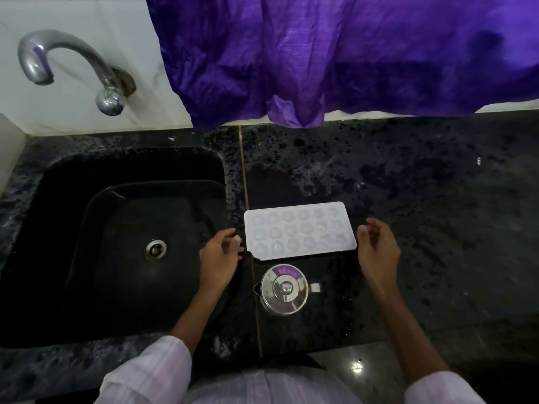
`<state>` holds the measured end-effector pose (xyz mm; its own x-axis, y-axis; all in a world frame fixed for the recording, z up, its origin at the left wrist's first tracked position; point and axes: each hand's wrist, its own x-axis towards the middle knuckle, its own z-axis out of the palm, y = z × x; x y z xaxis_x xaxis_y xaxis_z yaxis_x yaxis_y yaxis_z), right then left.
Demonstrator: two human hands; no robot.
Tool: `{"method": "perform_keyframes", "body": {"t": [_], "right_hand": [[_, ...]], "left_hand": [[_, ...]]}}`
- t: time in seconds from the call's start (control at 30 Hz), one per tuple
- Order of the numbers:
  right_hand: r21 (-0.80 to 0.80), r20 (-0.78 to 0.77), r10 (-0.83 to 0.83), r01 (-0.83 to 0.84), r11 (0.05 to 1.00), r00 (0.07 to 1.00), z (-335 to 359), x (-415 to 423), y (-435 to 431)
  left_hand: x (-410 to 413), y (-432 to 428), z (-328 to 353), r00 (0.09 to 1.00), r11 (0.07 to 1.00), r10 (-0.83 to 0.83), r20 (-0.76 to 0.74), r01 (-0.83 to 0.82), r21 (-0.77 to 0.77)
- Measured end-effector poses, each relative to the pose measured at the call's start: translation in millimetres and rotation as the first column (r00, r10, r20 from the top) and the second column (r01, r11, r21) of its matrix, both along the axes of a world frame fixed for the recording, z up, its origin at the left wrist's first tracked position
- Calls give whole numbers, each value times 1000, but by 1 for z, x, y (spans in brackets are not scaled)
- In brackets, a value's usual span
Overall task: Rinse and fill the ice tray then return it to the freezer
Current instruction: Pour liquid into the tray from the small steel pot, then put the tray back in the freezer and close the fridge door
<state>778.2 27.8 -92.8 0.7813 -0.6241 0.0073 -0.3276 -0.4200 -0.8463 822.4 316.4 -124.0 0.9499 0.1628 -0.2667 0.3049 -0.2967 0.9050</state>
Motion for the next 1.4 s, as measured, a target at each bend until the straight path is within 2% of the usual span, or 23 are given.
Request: {"method": "perform_keyframes", "body": {"t": [0.17,0.23,0.4,0.6,0.77,1.4], "right_hand": [[-195,-225,143,-188,963,964,-13,30,-15],[-221,-240,168,-223,950,956,-18,36,-17],[-144,-225,196,-231,962,955,-19,43,-16],[-116,-164,224,-244,963,961,-25,43,-23],[-49,-149,227,-237,970,962,-27,40,-28],[155,-42,131,-123,980,990,4,29,-33]], "left_hand": [[12,-11,4,999,998,-32,-28,34,59],[13,-13,3,998,995,-35,-44,39,91],[12,-22,4,999,992,9,-39,-4,126],[12,-26,3,989,994,111,-96,-109,27],[12,-29,5,983,990,139,-119,-138,14],[8,-34,43,986,987,144,-83,-149,-54]]}}
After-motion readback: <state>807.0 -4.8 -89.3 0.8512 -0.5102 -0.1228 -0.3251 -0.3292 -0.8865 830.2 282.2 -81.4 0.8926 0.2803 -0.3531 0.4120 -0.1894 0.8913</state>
